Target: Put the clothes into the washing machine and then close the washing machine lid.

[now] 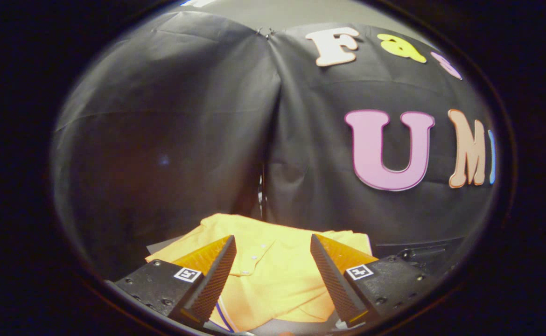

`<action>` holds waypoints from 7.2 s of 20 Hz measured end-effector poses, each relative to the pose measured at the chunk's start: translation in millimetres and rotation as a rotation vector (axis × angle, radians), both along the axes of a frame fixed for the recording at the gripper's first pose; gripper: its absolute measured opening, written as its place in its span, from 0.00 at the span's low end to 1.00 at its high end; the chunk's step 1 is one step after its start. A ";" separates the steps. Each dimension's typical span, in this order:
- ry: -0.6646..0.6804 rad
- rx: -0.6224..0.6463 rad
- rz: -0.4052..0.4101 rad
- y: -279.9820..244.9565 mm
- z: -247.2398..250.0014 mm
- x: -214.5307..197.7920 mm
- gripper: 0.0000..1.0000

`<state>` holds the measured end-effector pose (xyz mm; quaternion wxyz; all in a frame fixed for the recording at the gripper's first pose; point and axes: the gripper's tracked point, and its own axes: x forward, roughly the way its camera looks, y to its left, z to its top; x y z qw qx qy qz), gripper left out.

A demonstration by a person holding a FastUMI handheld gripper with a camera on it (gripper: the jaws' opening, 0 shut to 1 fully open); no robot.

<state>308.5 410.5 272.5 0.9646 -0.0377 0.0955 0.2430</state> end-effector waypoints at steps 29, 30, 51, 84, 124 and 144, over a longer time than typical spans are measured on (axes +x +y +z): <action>0.307 -0.061 0.069 19.9 -86.4 -2.6 0.00; 0.298 -0.059 0.059 14.2 -83.0 -5.0 0.00; 0.059 -0.227 -0.642 -290.5 -52.8 16.9 0.00; 0.086 -0.083 -0.725 -341.4 -99.8 25.2 0.19; -0.008 -0.058 -0.721 -334.0 -45.3 94.0 0.18; 0.125 -0.012 -0.689 -312.2 -98.2 238.6 0.48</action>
